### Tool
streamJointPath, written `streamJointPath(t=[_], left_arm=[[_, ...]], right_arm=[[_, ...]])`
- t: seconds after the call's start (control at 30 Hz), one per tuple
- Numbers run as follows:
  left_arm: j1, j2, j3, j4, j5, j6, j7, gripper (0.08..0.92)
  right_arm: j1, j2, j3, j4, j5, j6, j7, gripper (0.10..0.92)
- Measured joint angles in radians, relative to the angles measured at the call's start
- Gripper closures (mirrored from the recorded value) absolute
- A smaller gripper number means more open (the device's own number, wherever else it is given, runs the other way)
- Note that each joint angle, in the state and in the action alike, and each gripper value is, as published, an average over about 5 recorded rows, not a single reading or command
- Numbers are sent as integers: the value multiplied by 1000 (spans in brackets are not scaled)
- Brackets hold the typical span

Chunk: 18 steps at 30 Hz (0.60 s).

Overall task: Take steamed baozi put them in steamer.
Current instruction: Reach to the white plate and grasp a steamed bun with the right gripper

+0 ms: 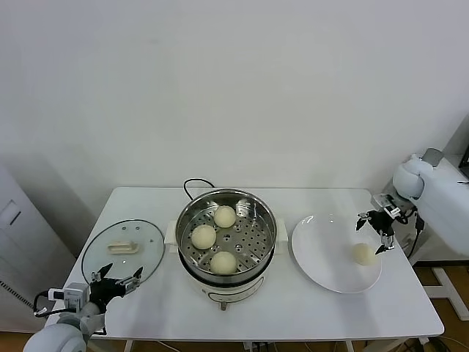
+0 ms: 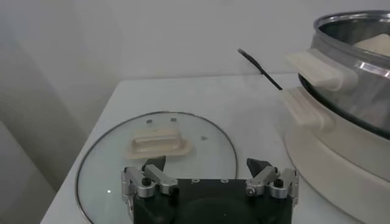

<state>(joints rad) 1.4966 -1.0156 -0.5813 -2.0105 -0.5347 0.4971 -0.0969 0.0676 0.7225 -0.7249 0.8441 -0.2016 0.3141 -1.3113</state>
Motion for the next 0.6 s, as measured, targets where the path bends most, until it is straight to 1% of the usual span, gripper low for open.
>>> streamJointPath(t=[0.3,0.4,0.5,0.6], left_arm=[[1,-2,-1,1,1,0,-1,177],[2,-2,-1,1,1,0,-2,177],[4,-1,-1,1,1,0,-2,177],[6,-2,-3,1,2,0,-2,177]], right_arm=[[-73,46,78,-70,-59,13,34,203],[-94,62,103,-89,-78,16,44,214],[-109,75,125,-105,-95,18,51,268],[-121,82,145,-117,-111,19,54,352]])
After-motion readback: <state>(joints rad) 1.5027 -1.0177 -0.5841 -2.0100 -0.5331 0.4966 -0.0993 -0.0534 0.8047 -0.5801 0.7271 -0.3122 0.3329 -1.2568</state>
